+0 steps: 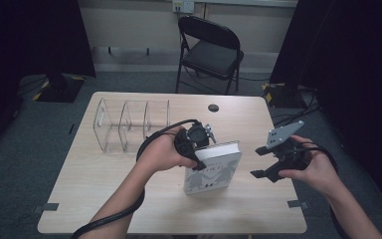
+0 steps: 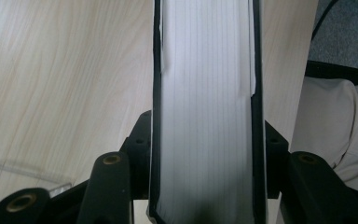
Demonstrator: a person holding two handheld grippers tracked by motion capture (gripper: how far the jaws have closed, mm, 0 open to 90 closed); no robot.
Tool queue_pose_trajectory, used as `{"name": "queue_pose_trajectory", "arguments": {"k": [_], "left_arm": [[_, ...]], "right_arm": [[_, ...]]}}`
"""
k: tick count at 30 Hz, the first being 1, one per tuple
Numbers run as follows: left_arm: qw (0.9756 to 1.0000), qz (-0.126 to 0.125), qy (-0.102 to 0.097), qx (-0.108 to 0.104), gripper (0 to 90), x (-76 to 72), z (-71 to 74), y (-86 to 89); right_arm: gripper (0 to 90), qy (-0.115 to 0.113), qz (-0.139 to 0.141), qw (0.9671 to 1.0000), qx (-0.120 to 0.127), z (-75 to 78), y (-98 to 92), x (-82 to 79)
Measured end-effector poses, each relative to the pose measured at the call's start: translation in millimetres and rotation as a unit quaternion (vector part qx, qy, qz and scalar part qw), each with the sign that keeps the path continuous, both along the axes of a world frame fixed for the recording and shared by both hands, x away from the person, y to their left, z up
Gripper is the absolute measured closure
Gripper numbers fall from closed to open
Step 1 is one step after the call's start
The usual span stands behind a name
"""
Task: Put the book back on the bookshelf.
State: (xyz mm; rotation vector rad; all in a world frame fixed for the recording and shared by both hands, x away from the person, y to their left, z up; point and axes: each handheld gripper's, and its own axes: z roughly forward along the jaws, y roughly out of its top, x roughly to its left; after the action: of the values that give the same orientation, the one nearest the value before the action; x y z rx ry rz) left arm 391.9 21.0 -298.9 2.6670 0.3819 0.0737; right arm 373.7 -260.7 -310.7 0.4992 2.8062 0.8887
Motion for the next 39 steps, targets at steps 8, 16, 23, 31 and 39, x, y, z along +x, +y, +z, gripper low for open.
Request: {"name": "queue_pose_trajectory", "arguments": {"k": [8,16,23,31,39], "left_arm": [[0.9998,0.014,0.002,0.013,52.7,-2.1,1.4,24.4],[0.9998,0.018,0.004,0.013,52.5,-1.7,1.4,28.2],[0.9997,0.019,0.003,0.014,52.2,-1.8,1.3,27.6],[0.9993,0.018,0.01,0.032,51.6,0.8,2.9,23.7],[0.9979,0.012,-0.001,0.064,49.3,2.5,2.3,15.1]], "right_arm": [[19.7,0.005,-0.025,0.9996,0.012,-29.0,9.7,1.7],[18.5,0.012,-0.047,0.9983,0.034,-71.8,13.8,1.5],[17.1,0.03,-0.063,0.9967,0.04,-103.1,12.4,1.2],[17.1,0.034,-0.087,0.9953,0.023,-141.7,7.3,-3.1],[17.1,0.036,-0.105,0.9934,0.029,-167.7,5.8,-10.6]]}}
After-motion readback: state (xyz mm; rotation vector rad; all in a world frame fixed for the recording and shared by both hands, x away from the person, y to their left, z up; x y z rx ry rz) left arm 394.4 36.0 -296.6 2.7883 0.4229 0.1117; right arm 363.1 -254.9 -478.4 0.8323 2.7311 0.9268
